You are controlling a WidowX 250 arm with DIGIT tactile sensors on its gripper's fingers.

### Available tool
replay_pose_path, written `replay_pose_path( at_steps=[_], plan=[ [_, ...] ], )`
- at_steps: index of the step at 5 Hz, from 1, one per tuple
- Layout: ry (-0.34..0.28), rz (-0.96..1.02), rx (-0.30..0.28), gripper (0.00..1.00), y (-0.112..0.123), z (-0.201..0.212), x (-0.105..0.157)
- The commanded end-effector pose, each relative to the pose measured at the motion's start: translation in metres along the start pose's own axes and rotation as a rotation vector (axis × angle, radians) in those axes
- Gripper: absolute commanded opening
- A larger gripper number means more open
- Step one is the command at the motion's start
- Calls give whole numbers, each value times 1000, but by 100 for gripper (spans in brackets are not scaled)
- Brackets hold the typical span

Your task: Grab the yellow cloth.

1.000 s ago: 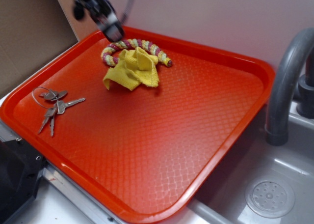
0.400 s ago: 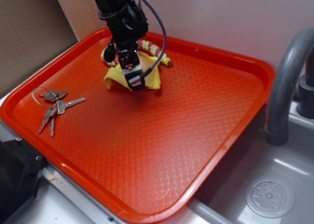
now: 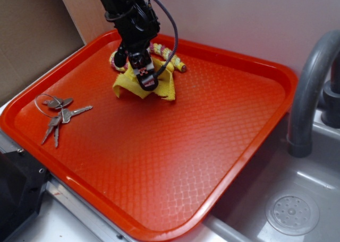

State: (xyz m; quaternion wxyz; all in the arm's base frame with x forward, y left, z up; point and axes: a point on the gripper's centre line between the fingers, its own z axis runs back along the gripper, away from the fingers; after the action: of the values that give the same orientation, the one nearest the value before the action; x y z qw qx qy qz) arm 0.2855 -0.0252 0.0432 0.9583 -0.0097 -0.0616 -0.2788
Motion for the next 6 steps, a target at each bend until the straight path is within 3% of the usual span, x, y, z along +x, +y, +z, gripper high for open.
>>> replay_pose_path(
  at_steps=[1,2,4,5,6],
  plan=[
    [-98,27,7,0,0,16,9],
    [-102,179,-58,0,11,20,6],
    [-98,217,-43,0,11,21,5],
    [-53,262,4,0,7,36,-1],
    [-27,515,2,0,1,90,-22]
  ],
)
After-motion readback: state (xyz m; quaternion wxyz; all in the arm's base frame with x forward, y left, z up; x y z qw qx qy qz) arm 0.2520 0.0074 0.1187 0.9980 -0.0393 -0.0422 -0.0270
